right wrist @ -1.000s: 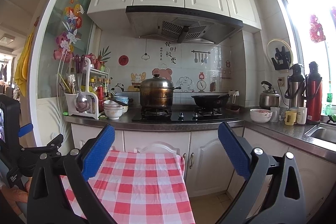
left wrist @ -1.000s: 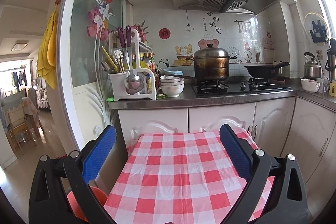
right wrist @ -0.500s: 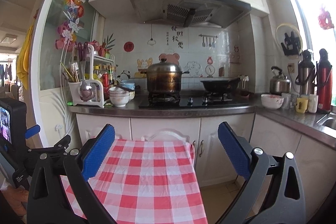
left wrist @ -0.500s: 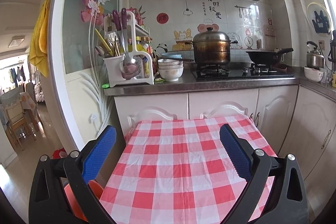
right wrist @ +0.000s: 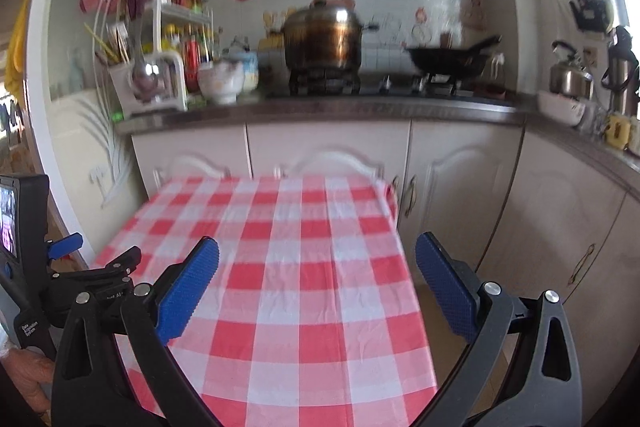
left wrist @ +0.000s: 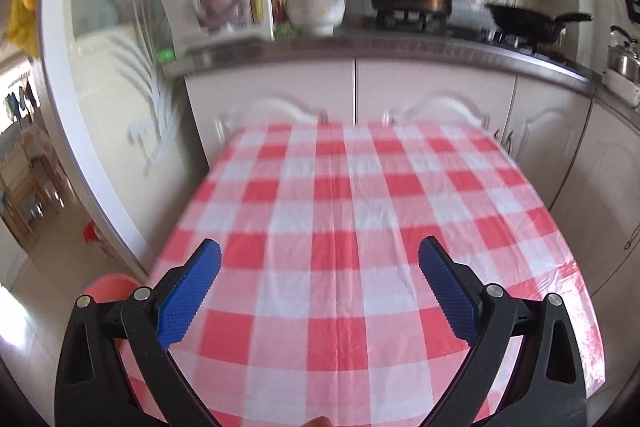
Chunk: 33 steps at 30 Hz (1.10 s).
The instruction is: Collect trash
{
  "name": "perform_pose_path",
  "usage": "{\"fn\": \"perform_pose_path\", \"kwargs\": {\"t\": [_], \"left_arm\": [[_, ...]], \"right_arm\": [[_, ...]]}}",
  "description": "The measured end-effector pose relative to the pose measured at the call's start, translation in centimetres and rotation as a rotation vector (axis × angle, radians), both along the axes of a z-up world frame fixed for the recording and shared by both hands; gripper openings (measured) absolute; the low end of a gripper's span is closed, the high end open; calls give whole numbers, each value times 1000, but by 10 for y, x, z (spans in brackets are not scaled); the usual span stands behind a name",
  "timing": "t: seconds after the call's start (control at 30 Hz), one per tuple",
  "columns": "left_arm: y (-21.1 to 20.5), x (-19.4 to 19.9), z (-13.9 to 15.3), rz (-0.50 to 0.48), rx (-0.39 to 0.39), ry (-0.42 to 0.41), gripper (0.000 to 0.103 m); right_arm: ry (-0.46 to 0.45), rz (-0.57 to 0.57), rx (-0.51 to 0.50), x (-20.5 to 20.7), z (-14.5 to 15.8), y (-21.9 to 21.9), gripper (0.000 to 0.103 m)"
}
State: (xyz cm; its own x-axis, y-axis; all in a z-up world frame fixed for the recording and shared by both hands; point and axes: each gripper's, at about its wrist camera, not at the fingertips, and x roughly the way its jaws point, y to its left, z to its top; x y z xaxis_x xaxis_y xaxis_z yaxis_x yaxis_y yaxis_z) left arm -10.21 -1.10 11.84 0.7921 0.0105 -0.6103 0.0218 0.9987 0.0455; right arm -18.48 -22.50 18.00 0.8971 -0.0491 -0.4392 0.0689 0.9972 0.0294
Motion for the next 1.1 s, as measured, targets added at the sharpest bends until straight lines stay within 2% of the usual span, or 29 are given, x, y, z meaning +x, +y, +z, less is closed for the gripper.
{"fn": "perform_pose_path", "kwargs": {"t": [0.07, 0.2, 0.4, 0.6, 1.1], "left_arm": [[-2, 21, -31, 16, -15, 87, 98], [-4, 52, -75, 53, -36, 201, 98], [-7, 81, -111, 74, -63, 286, 99], [-7, 91, -112, 56, -67, 274, 99], [-6, 94, -110, 63, -70, 273, 98]], "right_arm": [[60, 10, -9, 22, -22, 3, 99], [187, 24, 0, 69, -70, 7, 99], [341, 40, -6, 125, -124, 18, 99], [463, 51, -17, 160, -156, 28, 99], [459, 35, 2, 168, -157, 31, 99]]}}
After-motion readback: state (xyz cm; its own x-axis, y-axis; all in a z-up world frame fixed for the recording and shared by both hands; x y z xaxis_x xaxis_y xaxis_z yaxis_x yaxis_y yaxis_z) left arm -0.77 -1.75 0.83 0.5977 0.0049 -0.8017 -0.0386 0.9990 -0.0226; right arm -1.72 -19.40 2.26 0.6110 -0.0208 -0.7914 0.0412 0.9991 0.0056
